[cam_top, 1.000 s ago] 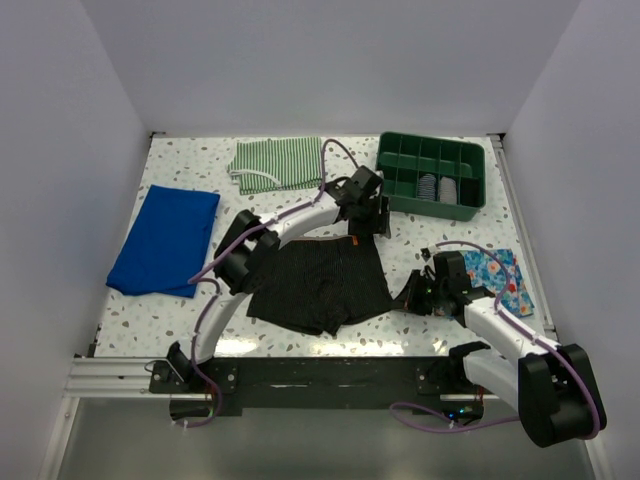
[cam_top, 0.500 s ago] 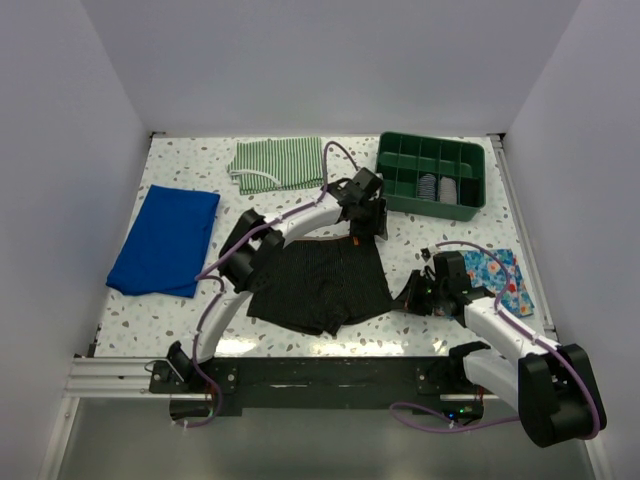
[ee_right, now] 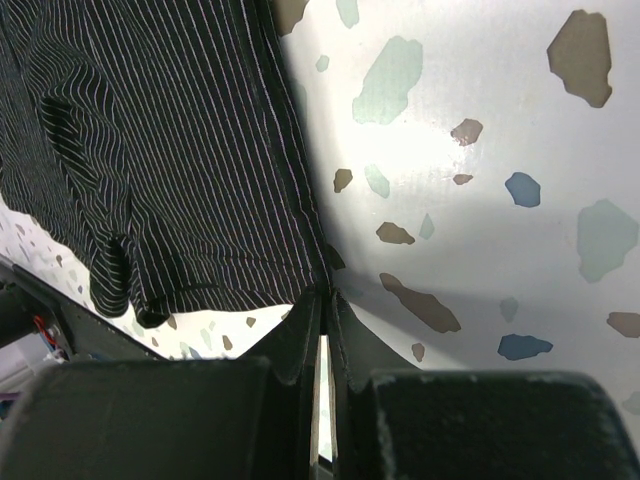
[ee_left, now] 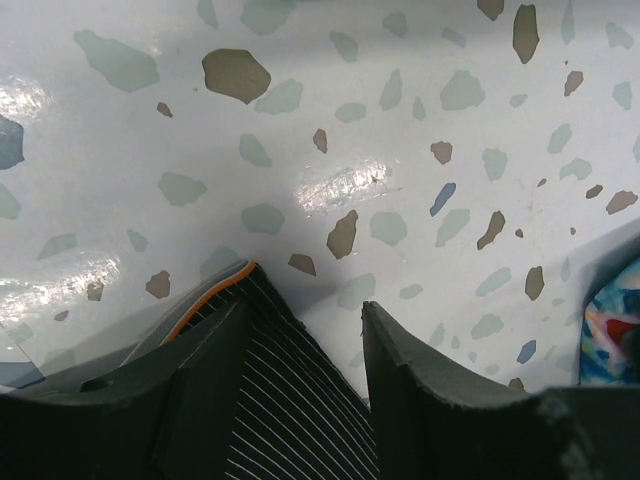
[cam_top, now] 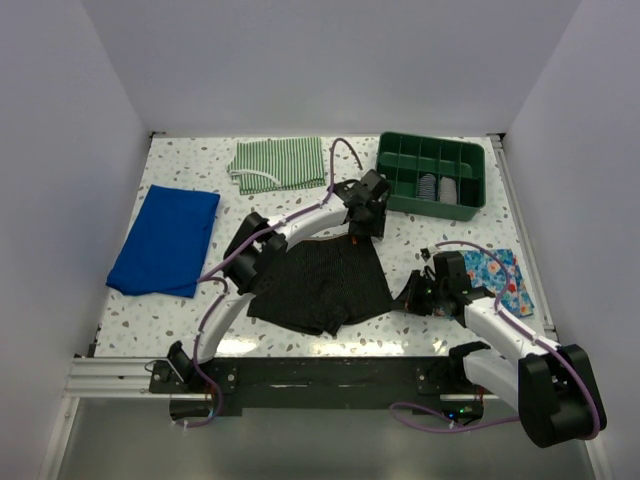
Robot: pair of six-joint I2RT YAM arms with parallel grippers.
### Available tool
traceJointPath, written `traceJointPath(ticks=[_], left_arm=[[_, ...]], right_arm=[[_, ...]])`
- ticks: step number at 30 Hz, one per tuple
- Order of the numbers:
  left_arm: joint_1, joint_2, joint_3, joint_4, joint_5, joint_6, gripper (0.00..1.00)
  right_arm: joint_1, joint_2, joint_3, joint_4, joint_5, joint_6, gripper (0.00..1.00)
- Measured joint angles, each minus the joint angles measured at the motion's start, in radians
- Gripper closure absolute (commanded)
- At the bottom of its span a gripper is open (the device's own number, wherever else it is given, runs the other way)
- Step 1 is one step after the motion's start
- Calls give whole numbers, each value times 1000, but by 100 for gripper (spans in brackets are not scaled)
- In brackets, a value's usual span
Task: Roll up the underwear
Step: Fold the underwear at the center of the board.
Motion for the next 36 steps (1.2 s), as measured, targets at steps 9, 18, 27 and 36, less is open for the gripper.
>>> traceJointPath(ticks=[9,18,27,36], left_arm=[[-3,0,37,6,-3,34,44],[-6,8,69,-42,-41,61,45],[-18,50,101,-76,-72,92,45],[-23,64,116,-72,-74,97,65]], right_arm=[[0,0,0,0,0,-1,97],[0,3,0,-1,0,-2,97],[0,16,0,0,0,-3,97],[-1,18,0,0,-1,-4,97]])
